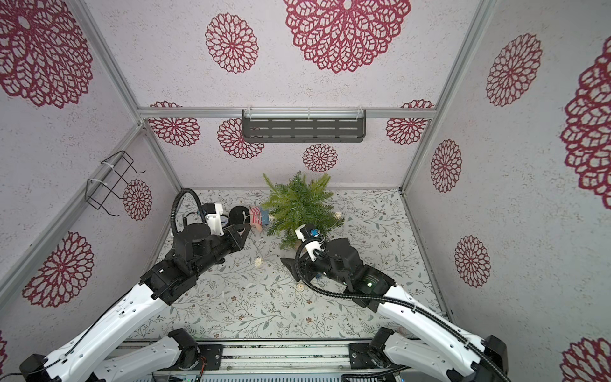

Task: Remove string lights from the small christmas tree
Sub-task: Remove the light string from the Christmas tree.

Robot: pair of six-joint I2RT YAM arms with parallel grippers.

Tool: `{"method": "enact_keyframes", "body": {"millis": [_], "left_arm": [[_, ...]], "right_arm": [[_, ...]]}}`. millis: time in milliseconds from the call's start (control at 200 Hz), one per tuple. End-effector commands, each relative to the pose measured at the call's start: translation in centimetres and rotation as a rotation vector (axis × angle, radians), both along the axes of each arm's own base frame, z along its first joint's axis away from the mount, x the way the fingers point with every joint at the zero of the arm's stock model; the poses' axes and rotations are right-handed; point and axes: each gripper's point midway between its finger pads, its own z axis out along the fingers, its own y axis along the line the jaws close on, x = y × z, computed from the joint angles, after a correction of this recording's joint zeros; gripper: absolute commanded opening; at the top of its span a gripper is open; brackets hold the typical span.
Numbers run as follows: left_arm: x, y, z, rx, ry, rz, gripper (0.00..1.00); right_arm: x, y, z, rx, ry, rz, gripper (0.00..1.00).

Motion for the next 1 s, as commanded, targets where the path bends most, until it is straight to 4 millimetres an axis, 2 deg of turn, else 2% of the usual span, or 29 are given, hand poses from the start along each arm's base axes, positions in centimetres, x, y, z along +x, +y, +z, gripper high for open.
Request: {"method": "enact_keyframes", "body": {"millis": [0, 390, 555, 766, 996], "left_arm": [[0.3, 0.8, 0.7, 0.019, -0.027, 0.003, 0.0], [2.3, 4.0, 1.8, -0.002, -0.049, 0.066, 0.0], [2.6, 4.8, 2.9, -0.01, -0.065, 0.076, 0.0], [2.3, 5.4, 5.2, 0.0, -0.104, 0.067, 0.0], [3.3, 6.7, 5.7, 0.071, -0.073, 0.094, 0.0]], "right_arm": [[0.5, -1.8, 0.0, -0.056, 0.023, -0.096, 0.92], [1.8, -3.0, 0.5, -0.08, 0.021, -0.2, 0.91], [2.2, -3.4, 1.8, -0.072, -0.001, -0.225, 0.9], [2.4, -4.1, 3.4, -0.044, -0.036, -0.26, 0.9], [2.7, -3.6, 4.4, -0.027, -0.065, -0.251, 0.9]]}}
